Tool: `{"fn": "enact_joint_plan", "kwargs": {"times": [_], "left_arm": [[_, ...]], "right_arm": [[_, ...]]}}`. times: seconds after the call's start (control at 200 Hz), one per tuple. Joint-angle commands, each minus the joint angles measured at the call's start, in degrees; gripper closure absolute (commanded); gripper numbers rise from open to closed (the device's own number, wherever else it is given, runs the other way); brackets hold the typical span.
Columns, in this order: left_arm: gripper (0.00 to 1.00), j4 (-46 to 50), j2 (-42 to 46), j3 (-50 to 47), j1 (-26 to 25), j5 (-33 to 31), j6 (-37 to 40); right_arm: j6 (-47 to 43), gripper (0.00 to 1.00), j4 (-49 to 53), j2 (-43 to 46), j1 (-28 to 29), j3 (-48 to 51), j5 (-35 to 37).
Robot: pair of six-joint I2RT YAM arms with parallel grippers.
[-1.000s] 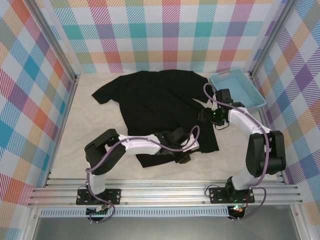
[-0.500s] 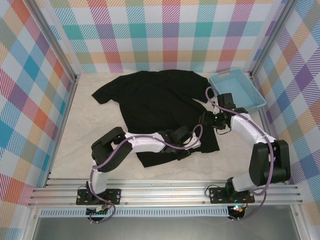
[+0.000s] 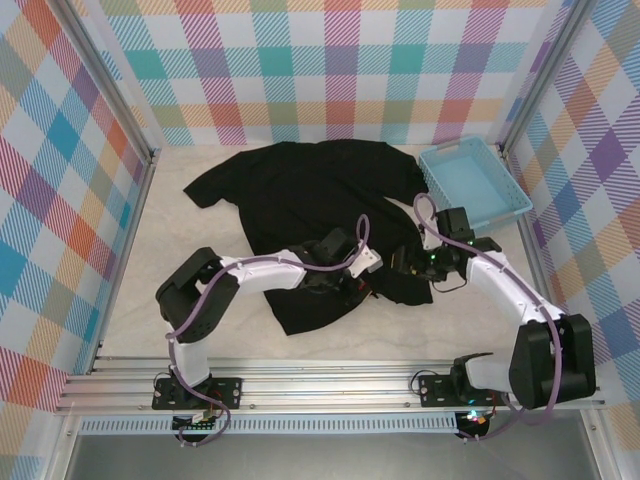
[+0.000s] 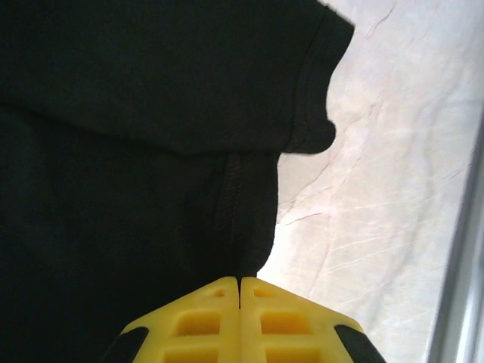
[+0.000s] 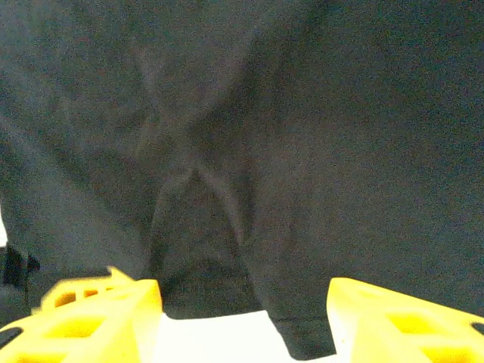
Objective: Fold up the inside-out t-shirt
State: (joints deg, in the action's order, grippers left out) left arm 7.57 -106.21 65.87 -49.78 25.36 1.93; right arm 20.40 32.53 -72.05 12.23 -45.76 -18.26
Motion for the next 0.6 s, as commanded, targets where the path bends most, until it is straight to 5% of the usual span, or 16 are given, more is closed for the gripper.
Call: {"fn": "enact_joint_plan", "kwargs": {"times": [0.0, 0.6], "left_arm": [[1.0, -2.1, 3.3, -2.0, 2.4, 5.6, -4.1], [0.93, 2.8, -4.2, 2.1, 4.1, 6.9, -1.9]], "right_arm": [[1.8, 0.39, 0.0, 2.9, 1.4, 3.3, -7.1], [2.2, 0.4, -3.2, 0.8, 2.4, 4.1, -7.7]]}}
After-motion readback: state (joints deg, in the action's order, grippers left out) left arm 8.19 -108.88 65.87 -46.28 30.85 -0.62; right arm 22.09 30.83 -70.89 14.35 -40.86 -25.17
